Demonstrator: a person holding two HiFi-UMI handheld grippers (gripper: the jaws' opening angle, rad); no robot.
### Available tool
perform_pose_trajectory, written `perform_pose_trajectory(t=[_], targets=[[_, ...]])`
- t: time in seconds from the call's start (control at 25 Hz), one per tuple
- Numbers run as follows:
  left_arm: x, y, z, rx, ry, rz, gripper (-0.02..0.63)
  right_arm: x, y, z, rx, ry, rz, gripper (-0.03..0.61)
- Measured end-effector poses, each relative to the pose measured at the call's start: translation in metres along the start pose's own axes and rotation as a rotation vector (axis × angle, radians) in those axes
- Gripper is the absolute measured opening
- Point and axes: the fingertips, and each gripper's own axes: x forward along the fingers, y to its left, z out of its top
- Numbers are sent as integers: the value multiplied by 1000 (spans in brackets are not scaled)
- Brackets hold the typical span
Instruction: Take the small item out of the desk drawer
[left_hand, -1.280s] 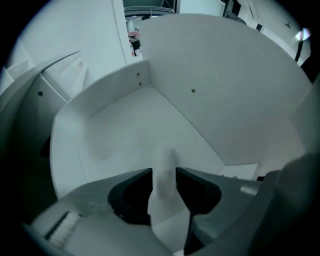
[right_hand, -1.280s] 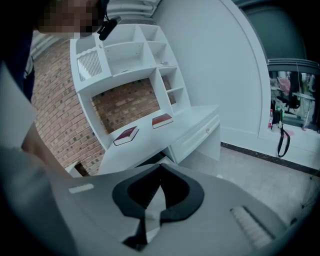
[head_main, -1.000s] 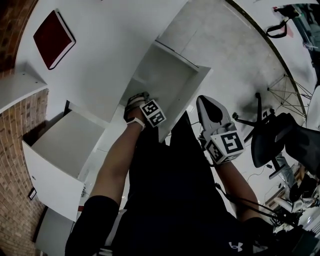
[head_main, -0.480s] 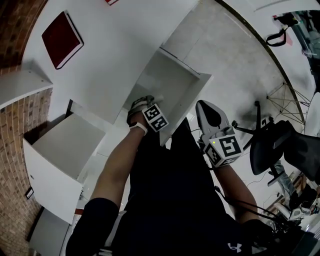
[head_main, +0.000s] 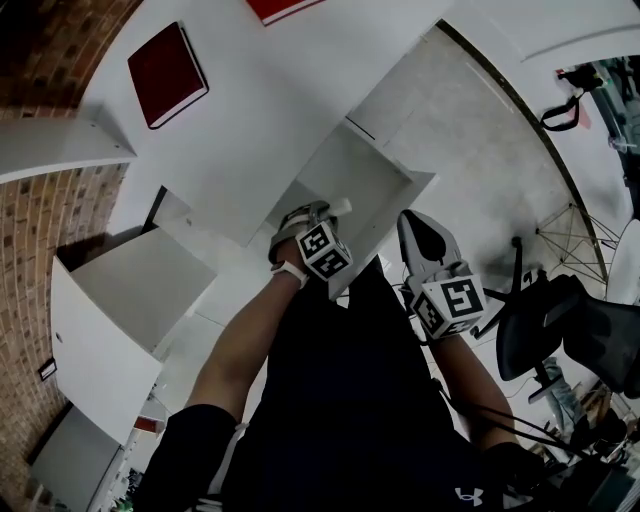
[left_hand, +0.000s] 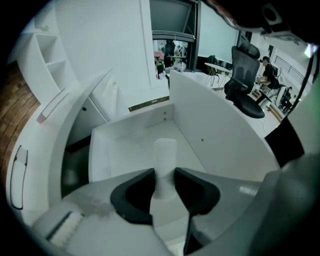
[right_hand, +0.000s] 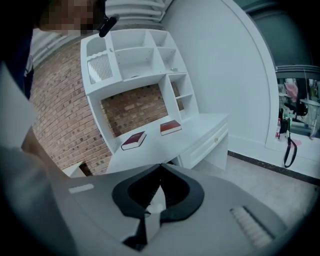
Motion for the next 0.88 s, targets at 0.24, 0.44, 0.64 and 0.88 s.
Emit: perform_pose_trajectory(t=[0.24,0.44,0.64,0.88], targets=[[-40,13,21,-86,-93,40,137,-1,12,14,-43,-21,39,3],[-74,34,21,-168,-138,97,136,-3,24,25,-60,-37,72,3],[-110,60,16,-260,-183,135,137,-5,36,35,-94,-51,101,3],[-138,101,7,-317,-193,204,137,-2,53,55,-128,-88,141,3]])
